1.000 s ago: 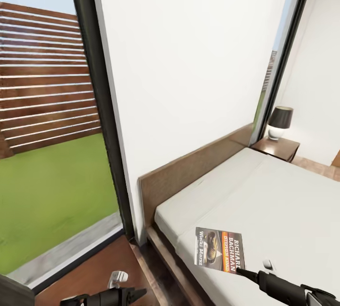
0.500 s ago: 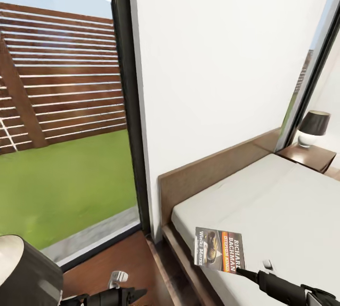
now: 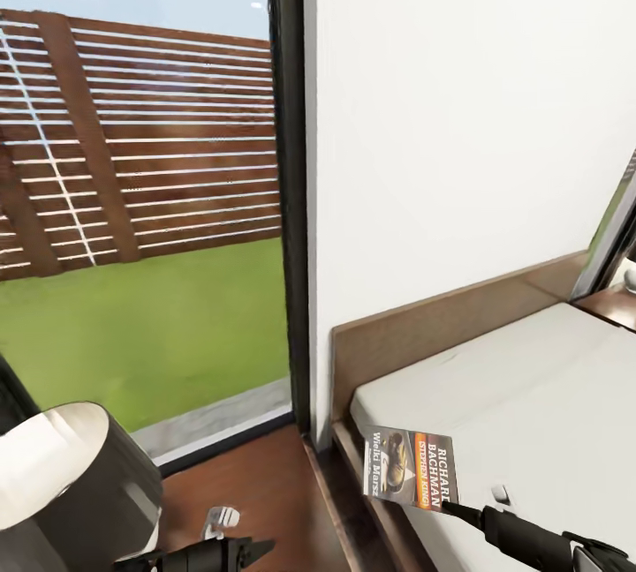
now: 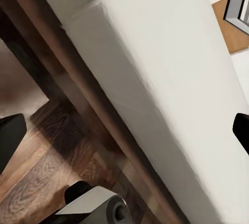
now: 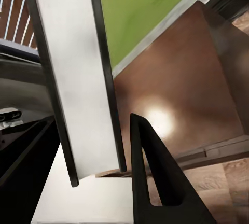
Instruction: In the bedroom, move the book from the bed onto either nightstand, and place the two sandals side by side next to the bed.
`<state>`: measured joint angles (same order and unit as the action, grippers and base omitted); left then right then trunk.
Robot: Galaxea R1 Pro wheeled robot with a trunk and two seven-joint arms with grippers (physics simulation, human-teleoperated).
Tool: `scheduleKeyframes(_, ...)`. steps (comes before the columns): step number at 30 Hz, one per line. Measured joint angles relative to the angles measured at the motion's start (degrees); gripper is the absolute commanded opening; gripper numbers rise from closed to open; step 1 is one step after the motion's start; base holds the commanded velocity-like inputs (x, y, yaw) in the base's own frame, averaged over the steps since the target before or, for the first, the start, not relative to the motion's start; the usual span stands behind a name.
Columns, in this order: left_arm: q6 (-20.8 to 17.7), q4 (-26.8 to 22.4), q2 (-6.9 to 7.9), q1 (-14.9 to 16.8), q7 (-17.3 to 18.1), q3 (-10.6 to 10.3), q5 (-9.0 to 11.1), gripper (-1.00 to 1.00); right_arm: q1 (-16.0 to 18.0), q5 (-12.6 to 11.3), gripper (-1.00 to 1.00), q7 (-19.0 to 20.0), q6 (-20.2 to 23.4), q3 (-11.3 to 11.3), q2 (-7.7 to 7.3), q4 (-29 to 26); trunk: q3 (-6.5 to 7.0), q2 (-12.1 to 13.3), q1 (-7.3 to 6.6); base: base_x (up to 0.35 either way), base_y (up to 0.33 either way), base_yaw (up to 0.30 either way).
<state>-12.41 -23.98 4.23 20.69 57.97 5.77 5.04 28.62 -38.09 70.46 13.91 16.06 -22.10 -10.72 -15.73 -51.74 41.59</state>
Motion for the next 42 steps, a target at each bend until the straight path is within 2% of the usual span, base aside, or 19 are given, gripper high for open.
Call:
scheduleKeyframes(30,0.0,-0.01,0.0,-0.01,0.0,-0.01,0.01,1.0,0.0,-0.01,-1.0,-0.05,0.0,0.01,0.0,-0.01,0.0,0.0,0.0,0.0,0.0,0.292)
scheduleKeyframes(42,0.0,0.0,0.0,-0.04,0.0,-0.01,0.01,1.0,0.01,-0.08,-1.0,0.18,0.01,-0.17,0.0,-0.04,0.0,0.0,0.0,0.0,0.0,0.184)
